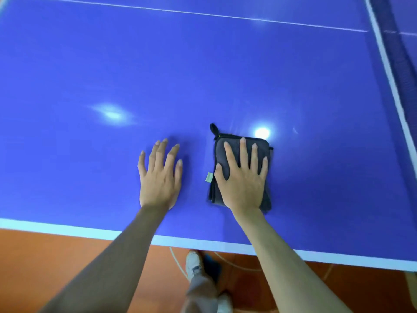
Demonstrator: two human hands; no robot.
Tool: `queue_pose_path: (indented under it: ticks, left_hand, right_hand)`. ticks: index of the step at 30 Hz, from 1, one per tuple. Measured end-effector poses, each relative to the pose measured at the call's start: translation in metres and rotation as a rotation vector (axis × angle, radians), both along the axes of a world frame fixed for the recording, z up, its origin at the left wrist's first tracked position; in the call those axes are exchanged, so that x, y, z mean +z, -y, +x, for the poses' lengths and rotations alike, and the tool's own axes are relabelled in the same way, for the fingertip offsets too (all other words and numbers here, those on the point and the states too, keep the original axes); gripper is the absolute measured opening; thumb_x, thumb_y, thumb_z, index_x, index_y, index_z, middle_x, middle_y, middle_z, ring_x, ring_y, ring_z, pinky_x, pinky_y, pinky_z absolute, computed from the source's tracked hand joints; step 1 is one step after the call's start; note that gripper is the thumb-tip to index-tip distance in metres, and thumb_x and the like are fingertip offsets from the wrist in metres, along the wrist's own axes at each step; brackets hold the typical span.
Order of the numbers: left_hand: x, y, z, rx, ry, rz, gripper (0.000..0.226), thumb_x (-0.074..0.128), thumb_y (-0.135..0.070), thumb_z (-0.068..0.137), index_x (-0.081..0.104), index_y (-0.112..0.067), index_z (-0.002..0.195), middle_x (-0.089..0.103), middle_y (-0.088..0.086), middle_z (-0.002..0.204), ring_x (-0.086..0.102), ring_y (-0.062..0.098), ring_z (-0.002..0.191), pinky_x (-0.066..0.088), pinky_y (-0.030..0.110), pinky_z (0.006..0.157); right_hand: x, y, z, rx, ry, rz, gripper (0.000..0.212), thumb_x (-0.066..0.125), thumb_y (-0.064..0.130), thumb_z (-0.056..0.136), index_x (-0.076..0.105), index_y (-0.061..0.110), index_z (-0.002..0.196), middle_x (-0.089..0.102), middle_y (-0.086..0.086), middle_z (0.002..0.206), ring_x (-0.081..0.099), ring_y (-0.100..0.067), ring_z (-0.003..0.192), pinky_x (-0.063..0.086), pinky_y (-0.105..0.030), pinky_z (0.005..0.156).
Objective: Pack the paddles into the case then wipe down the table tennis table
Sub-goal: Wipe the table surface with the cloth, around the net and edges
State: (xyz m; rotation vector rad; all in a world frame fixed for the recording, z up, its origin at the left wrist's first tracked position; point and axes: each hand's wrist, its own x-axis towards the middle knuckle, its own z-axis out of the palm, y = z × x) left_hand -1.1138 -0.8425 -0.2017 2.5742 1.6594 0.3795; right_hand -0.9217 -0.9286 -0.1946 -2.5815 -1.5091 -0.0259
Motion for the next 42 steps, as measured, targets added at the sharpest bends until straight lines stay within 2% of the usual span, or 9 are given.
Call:
queue_pose_path:
  ticks: [4,9,14,18,24,28,32,35,42]
  left_hand:
    - [-0.002,-0.002,-0.001,0.012,-0.011,-0.005,0.048,0.027,-0.038,0.11,0.044,-0.019,0.15,0.036,0.007,0.164,0.03,0.025,0.154,0.02,0.059,0.123]
    - [-0.006,-0.005,-0.001,-0.003,-0.033,-0.002,0.049,0.029,-0.039,0.109,0.046,-0.019,0.151,0.036,0.007,0.165,0.03,0.025,0.154,0.022,0.06,0.123]
    - [-0.008,-0.006,-0.001,-0.009,-0.045,-0.01,0.05,0.029,-0.04,0.109,0.046,-0.02,0.152,0.034,0.006,0.166,0.027,0.023,0.156,0.021,0.06,0.123]
    - [-0.008,-0.005,-0.002,-0.019,-0.034,-0.004,0.049,0.029,-0.037,0.11,0.043,-0.02,0.153,0.034,0.006,0.166,0.027,0.023,0.156,0.021,0.06,0.123]
    - [-0.008,-0.005,-0.006,-0.045,-0.052,0.024,0.058,0.042,-0.014,0.1,0.033,-0.019,0.157,0.028,0.007,0.168,0.02,0.025,0.158,0.016,0.06,0.124]
    - [-0.004,-0.005,-0.007,-0.043,-0.021,0.033,0.058,0.036,-0.02,0.098,0.033,-0.017,0.156,0.029,0.008,0.167,0.019,0.025,0.158,0.011,0.059,0.125]
    - [-0.004,-0.004,-0.005,-0.041,0.086,0.032,0.045,0.033,-0.017,0.106,0.041,-0.016,0.15,0.037,0.007,0.163,0.025,0.024,0.156,0.014,0.056,0.126]
    - [-0.001,-0.004,-0.004,-0.06,0.197,0.034,0.043,0.025,-0.023,0.11,0.046,-0.017,0.147,0.042,0.004,0.16,0.029,0.021,0.154,0.016,0.05,0.127]
    - [-0.001,-0.006,-0.003,0.006,0.397,0.002,0.043,0.029,-0.031,0.111,0.051,-0.014,0.144,0.045,0.004,0.157,0.028,0.02,0.154,0.016,0.046,0.128]
  right_hand:
    - [-0.002,-0.08,0.021,0.018,0.02,0.026,0.06,0.037,0.053,0.103,0.038,0.038,0.16,0.028,-0.003,0.172,0.025,-0.035,0.157,0.018,-0.06,0.125]
    - [-0.002,-0.168,0.042,0.04,-0.019,0.004,0.062,0.027,0.057,0.103,0.03,0.04,0.163,0.02,-0.001,0.174,0.018,-0.033,0.159,0.014,-0.06,0.127]
    - [-0.005,-0.201,0.049,0.051,-0.027,0.006,0.062,0.025,0.058,0.103,0.029,0.041,0.163,0.02,0.0,0.174,0.017,-0.032,0.16,0.013,-0.059,0.127]
    - [-0.006,-0.178,0.04,0.086,-0.007,0.015,0.061,0.025,0.057,0.104,0.032,0.04,0.162,0.024,0.0,0.173,0.02,-0.032,0.159,0.015,-0.057,0.127]
    - [-0.012,-0.096,-0.019,0.126,0.002,0.056,0.057,0.035,0.054,0.105,0.04,0.039,0.159,0.031,0.0,0.17,0.027,-0.031,0.157,0.02,-0.057,0.126]
    - [-0.01,-0.029,-0.065,0.144,0.008,0.086,0.055,0.041,0.052,0.105,0.043,0.038,0.158,0.034,-0.001,0.169,0.029,-0.031,0.157,0.022,-0.057,0.125]
    - [-0.006,0.039,-0.107,0.127,-0.01,0.014,0.057,0.037,0.055,0.106,0.036,0.04,0.161,0.027,0.0,0.172,0.022,-0.029,0.159,0.019,-0.057,0.126]
    - [-0.005,0.075,-0.134,0.078,-0.015,0.025,0.057,0.04,0.053,0.106,0.037,0.038,0.161,0.027,-0.003,0.172,0.024,-0.031,0.159,0.021,-0.059,0.125]
    - [-0.001,0.074,-0.143,0.04,-0.005,-0.029,0.062,0.039,0.054,0.103,0.036,0.036,0.162,0.029,-0.006,0.171,0.02,-0.035,0.159,0.017,-0.064,0.124]
